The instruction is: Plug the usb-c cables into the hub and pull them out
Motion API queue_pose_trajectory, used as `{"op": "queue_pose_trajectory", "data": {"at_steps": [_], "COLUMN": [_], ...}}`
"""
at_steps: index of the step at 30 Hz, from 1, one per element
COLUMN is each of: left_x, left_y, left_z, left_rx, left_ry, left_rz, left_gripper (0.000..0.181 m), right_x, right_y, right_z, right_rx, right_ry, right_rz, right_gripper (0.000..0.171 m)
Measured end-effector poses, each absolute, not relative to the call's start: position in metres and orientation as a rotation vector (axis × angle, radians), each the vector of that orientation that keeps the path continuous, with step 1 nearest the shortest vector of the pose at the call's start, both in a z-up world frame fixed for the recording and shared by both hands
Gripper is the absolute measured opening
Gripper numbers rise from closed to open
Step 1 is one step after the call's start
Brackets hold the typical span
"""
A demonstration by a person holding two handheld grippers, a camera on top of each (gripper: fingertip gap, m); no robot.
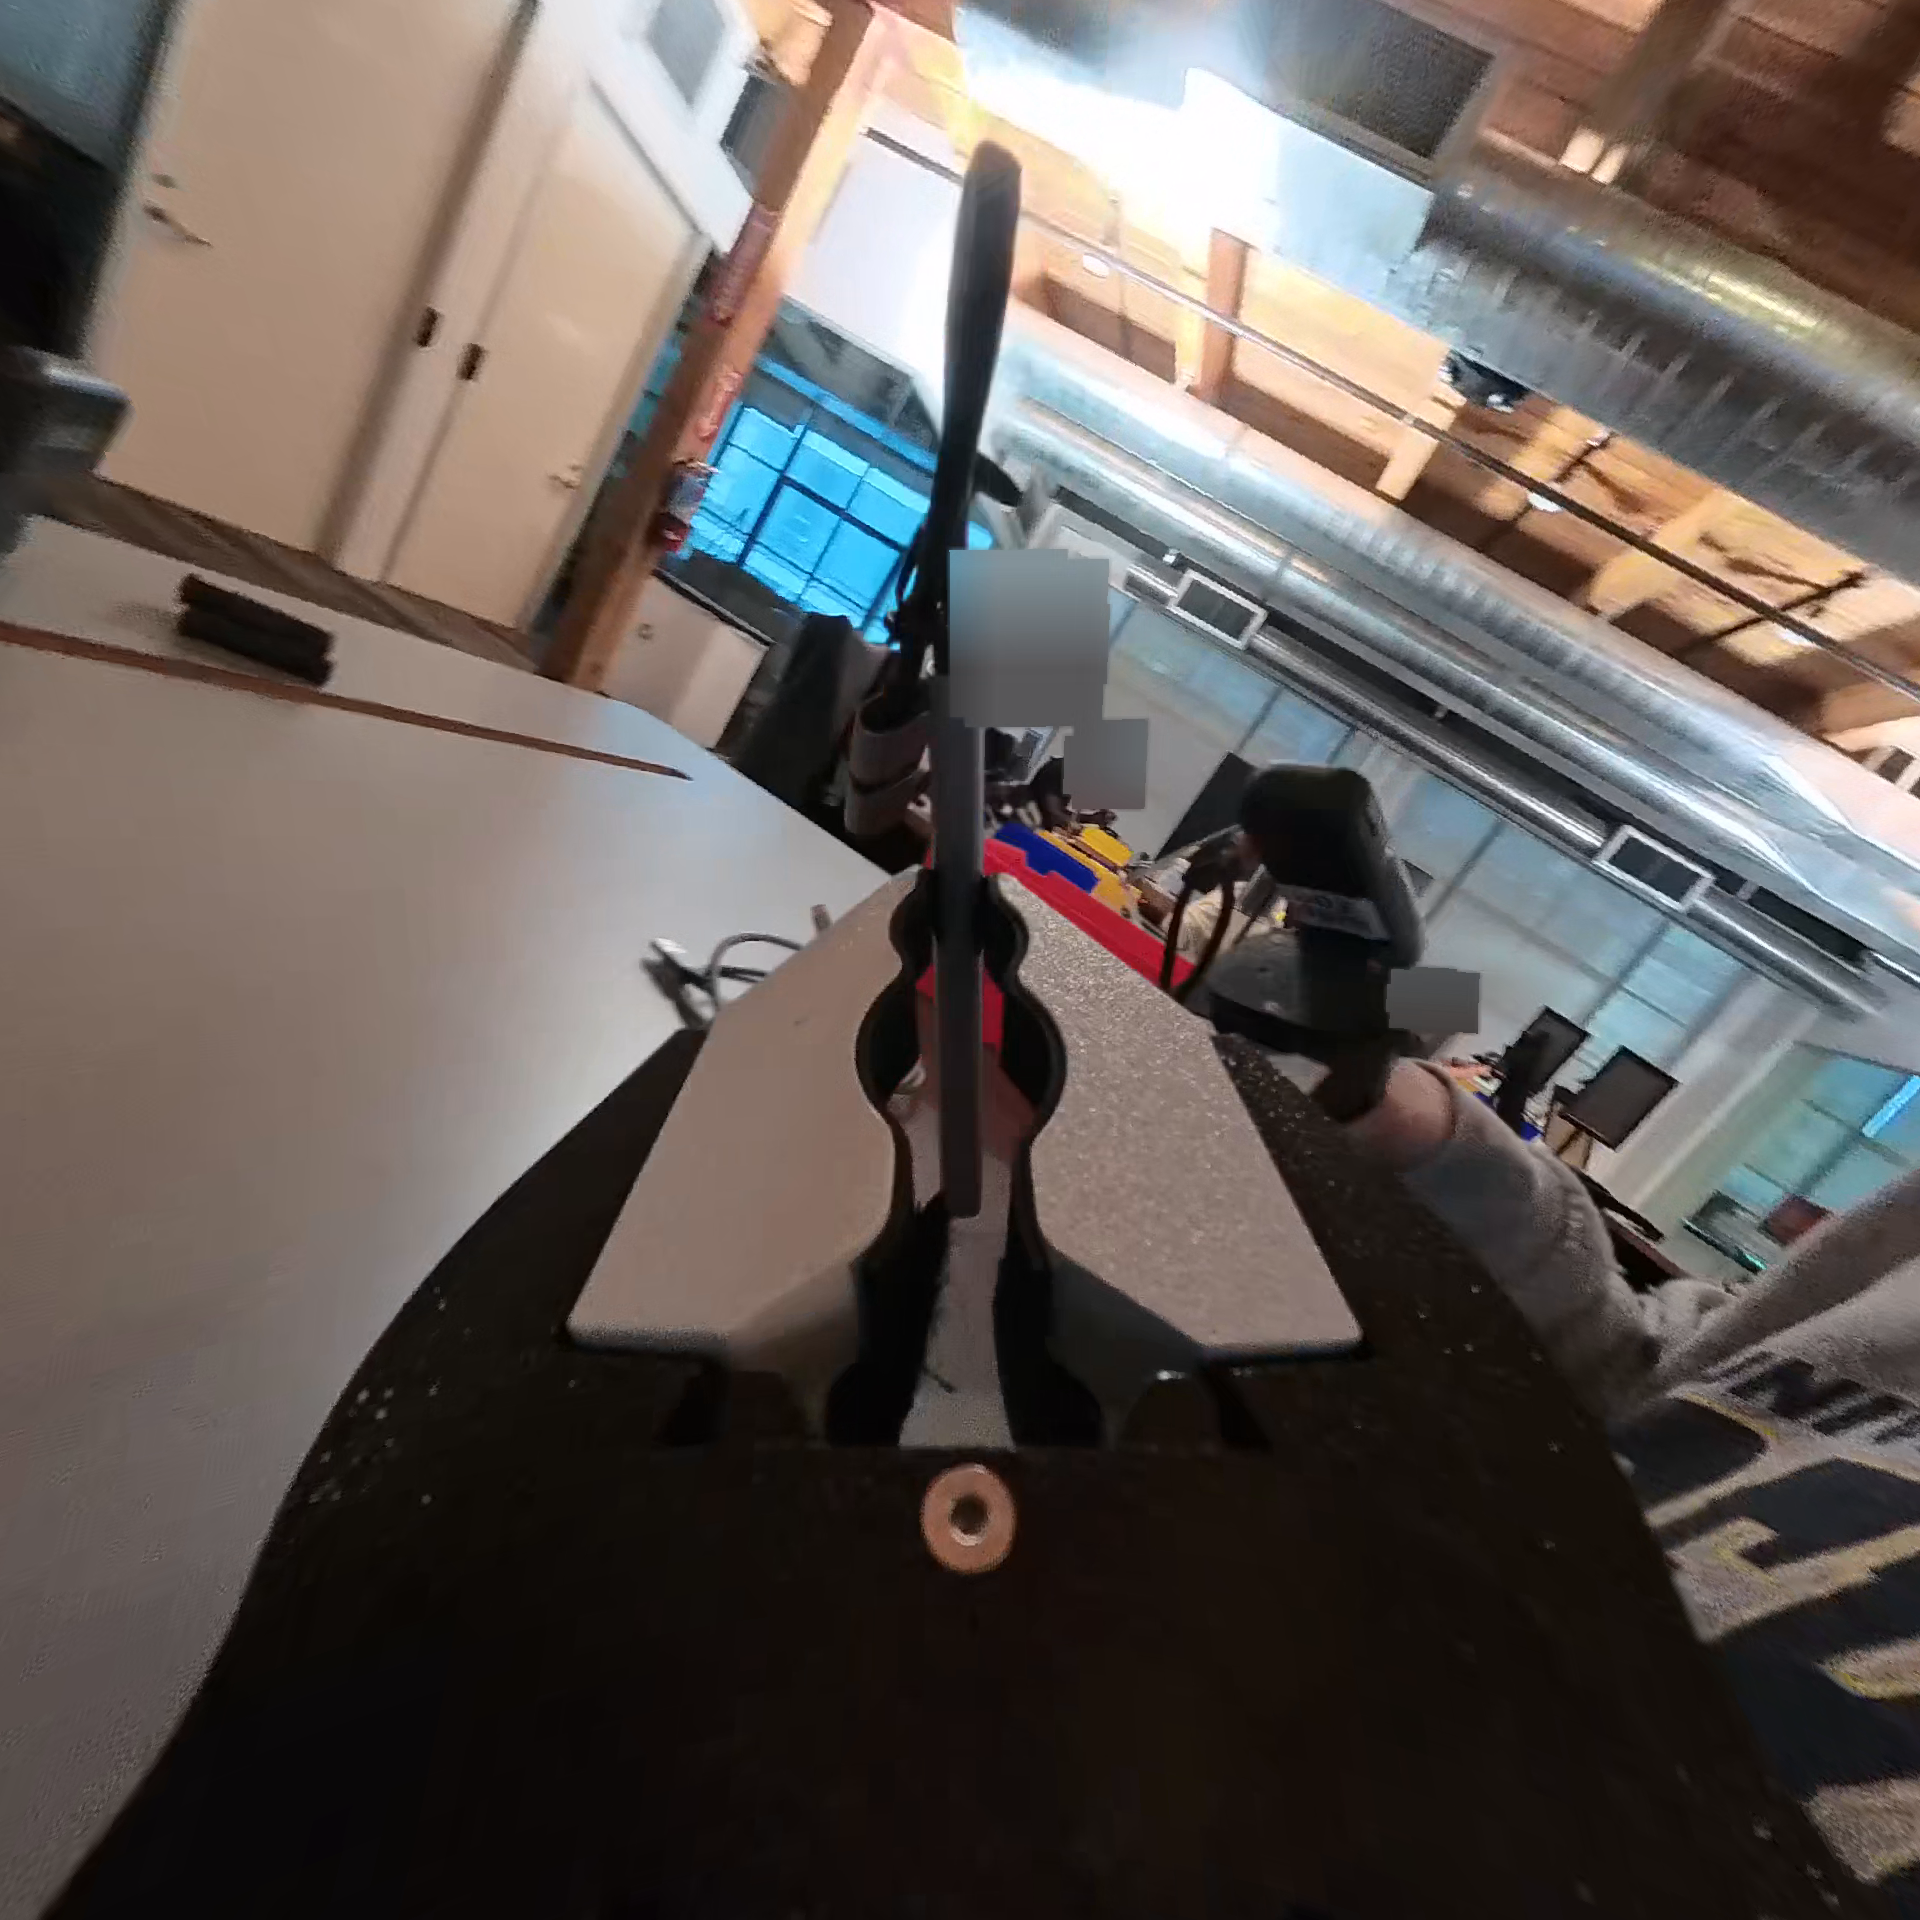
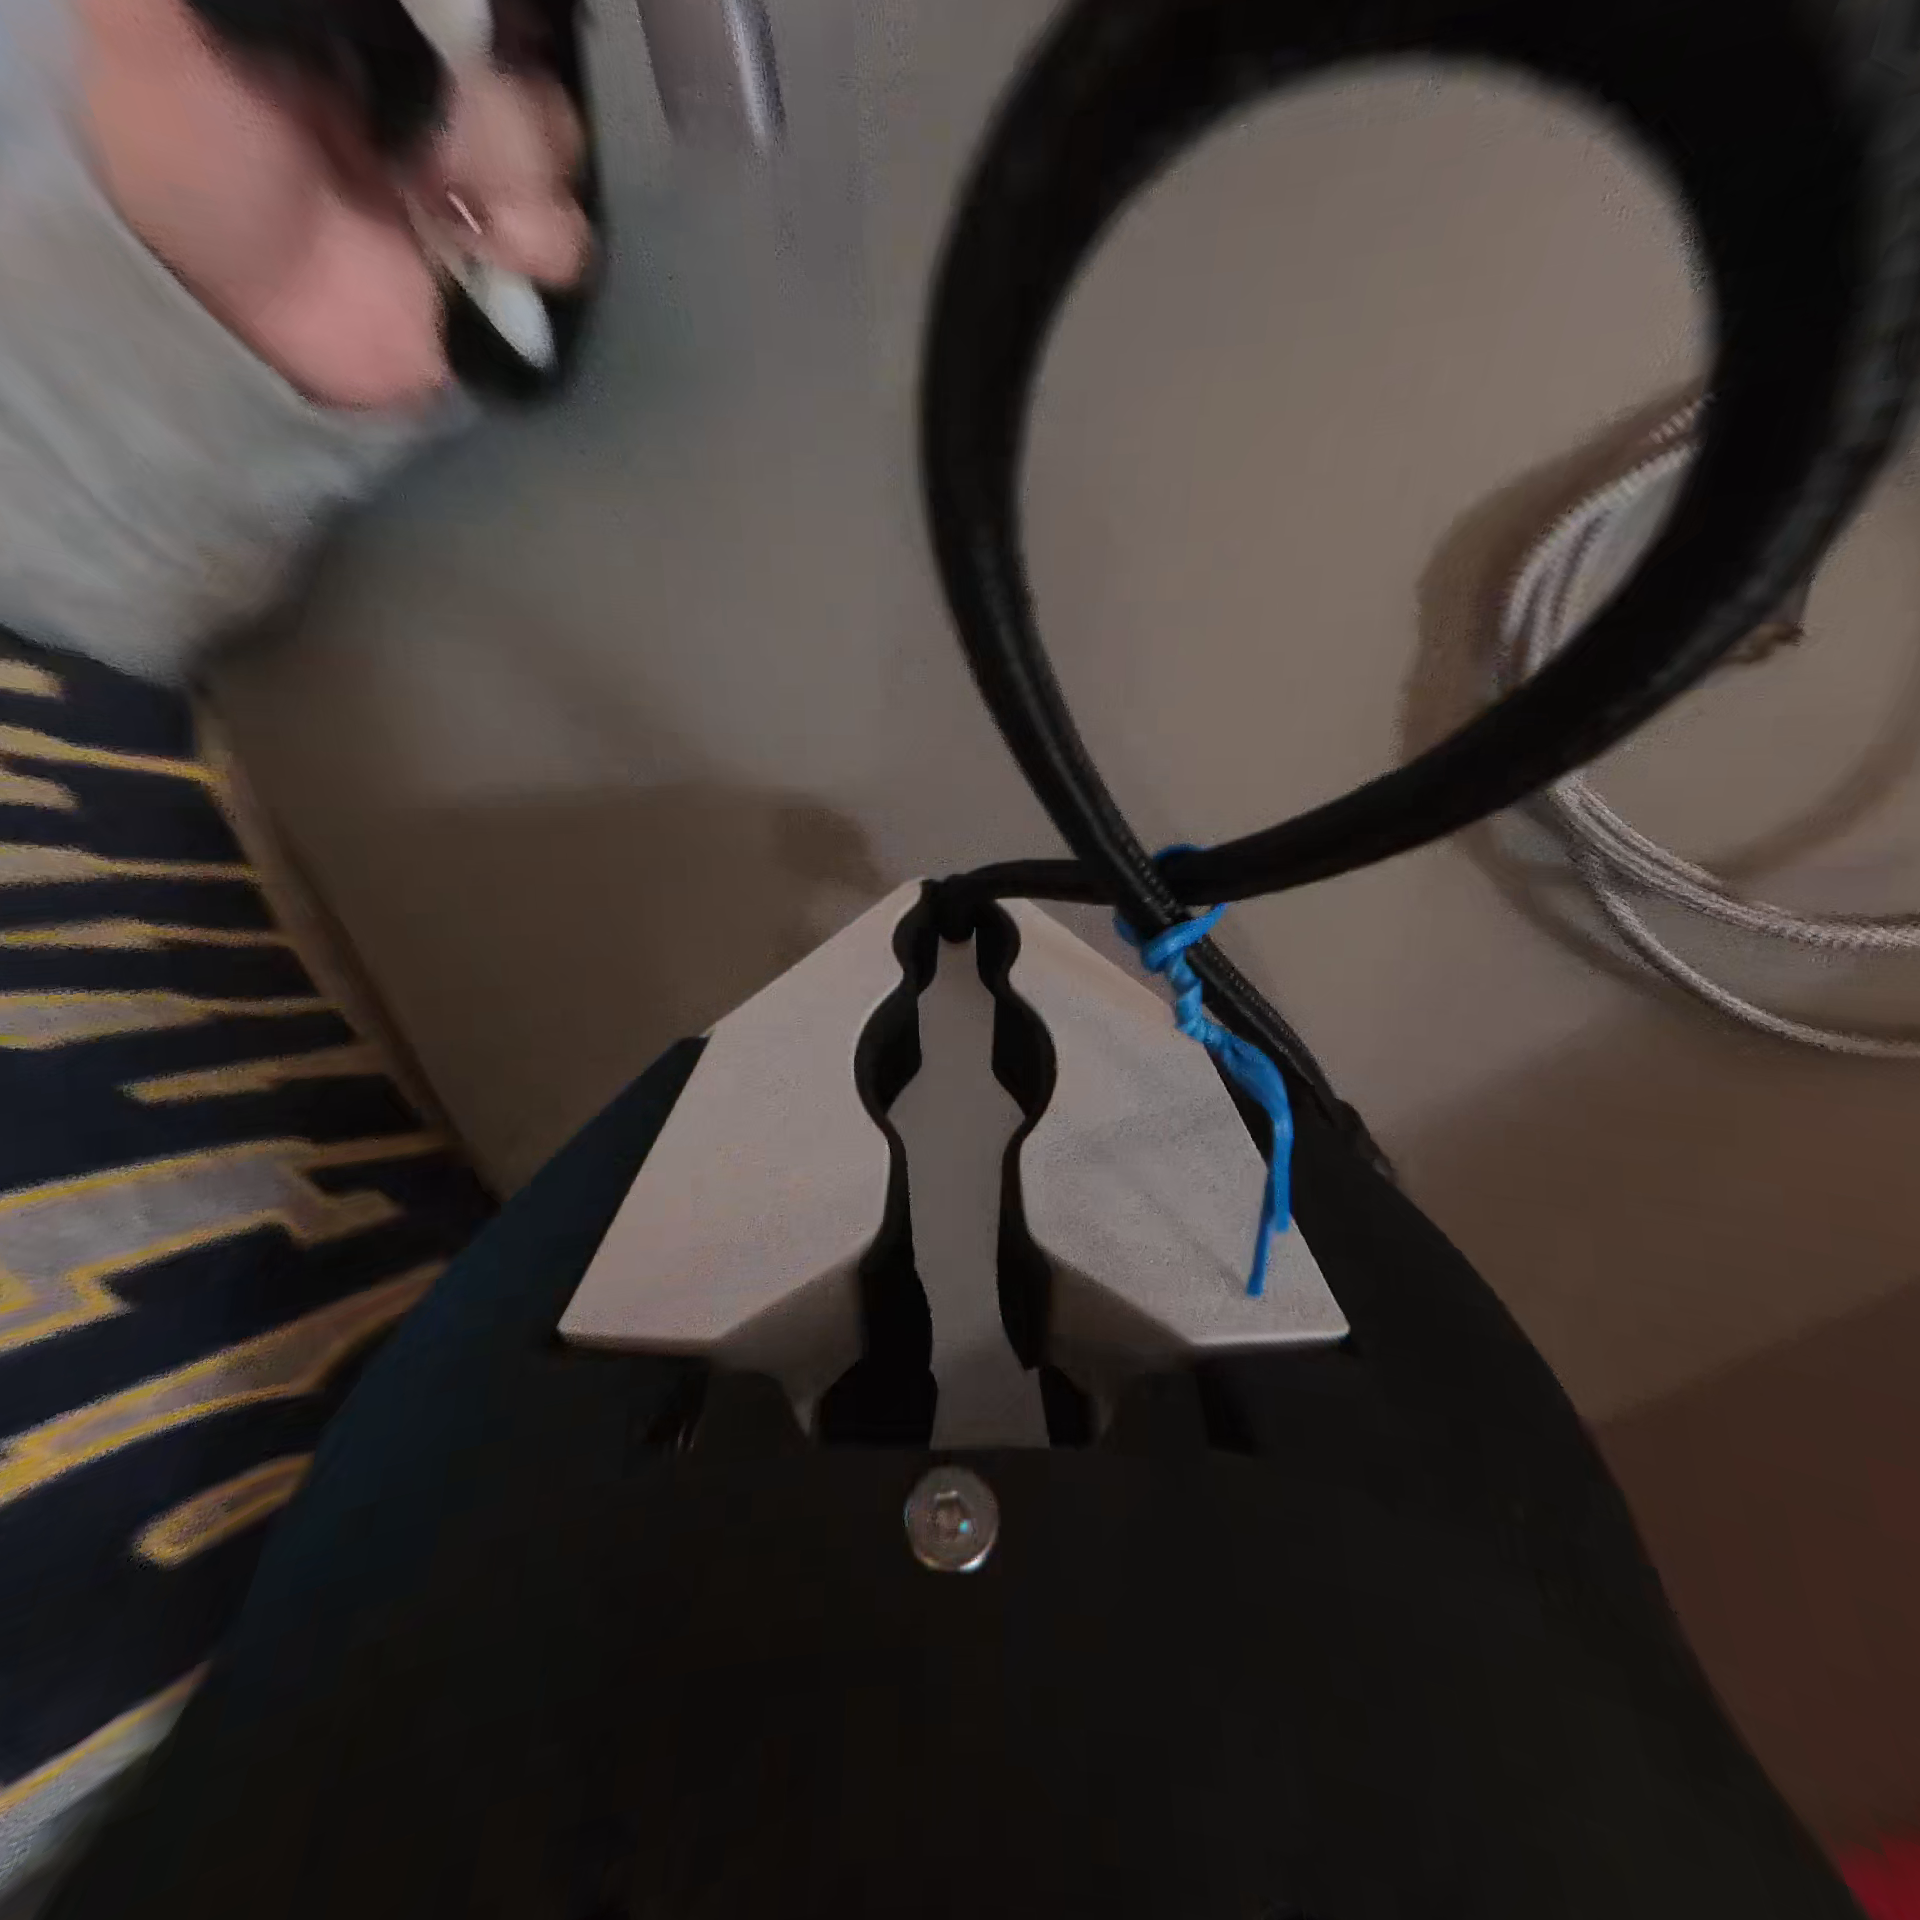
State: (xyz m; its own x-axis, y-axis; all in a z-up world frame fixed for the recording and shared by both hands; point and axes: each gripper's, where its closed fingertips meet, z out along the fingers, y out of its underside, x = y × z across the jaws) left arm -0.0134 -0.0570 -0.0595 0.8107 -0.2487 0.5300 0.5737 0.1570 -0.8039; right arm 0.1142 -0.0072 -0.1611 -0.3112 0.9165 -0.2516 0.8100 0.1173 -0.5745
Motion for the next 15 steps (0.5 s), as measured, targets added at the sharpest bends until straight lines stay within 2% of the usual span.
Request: {"op": "queue_pose_trajectory", "data": {"at_steps": [3, 7, 11, 15], "left_x": [-0.022, -0.018, -0.008, -0.002], "left_y": [-0.056, -0.053, -0.05, -0.047], "left_z": [-0.066, -0.072, -0.072, -0.074], "left_rx": [-1.297, -1.317, -1.333, -1.35], "left_ry": [-0.347, -0.355, -0.324, -0.314], "left_rz": [-0.614, -0.648, -0.684, -0.713], "left_gripper": [0.007, 0.007, 0.007, 0.007], "right_x": [0.123, 0.147, 0.201, 0.277], "right_y": [0.01, 0.043, 0.13, 0.191], "right_z": [-0.158, -0.098, -0.044, -0.062], "right_rx": [-1.68, -1.652, -1.778, -2.098], "right_ry": [-2.23, -2.08, -1.794, -1.752], "right_rz": [0.753, 0.721, 0.408, 0.084], "right_gripper": [0.006, 0.006, 0.006, 0.006]}}
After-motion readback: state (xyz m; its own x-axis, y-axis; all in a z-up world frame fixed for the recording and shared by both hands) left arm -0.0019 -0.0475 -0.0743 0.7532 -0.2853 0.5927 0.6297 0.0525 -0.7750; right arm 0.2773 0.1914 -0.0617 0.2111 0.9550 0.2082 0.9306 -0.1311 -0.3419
